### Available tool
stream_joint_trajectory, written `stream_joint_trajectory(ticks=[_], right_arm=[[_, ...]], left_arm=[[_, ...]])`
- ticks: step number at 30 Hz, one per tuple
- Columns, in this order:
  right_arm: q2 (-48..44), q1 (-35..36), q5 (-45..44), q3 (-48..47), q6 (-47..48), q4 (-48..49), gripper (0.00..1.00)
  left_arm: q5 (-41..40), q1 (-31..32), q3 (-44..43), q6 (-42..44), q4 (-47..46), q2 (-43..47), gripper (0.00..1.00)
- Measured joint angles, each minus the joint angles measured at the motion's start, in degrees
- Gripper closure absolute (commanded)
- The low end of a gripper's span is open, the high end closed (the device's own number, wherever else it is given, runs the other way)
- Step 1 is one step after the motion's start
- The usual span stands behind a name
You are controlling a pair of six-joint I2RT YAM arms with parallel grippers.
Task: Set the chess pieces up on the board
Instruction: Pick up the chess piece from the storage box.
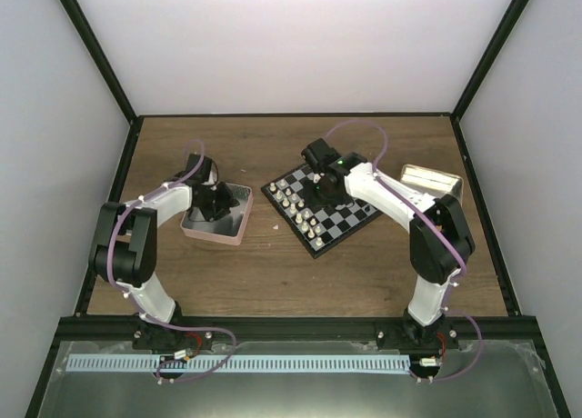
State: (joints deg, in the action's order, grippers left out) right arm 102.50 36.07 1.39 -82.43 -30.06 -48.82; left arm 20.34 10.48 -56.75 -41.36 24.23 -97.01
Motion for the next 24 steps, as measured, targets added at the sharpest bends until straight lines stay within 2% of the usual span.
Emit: stream_joint_trajectory(ticks=[7, 13, 24], right_arm=[[0.00, 0.00, 0.02, -0.13, -0.22, 0.00, 0.72], [0.00, 0.00, 0.02, -0.13, -0.46, 0.00, 0.73], [0.00, 0.00, -0.22, -0.13, -0.48, 0.20, 0.74]], left_arm=[[3.76, 0.00, 5.97, -12.79, -5.66, -0.48, 0.67], [6.60, -0.07, 9.01, -23.96, -13.11, -0.31, 0.67], [8.26, -0.07, 9.62, -32.06, -16.44, -1.36, 0.71]])
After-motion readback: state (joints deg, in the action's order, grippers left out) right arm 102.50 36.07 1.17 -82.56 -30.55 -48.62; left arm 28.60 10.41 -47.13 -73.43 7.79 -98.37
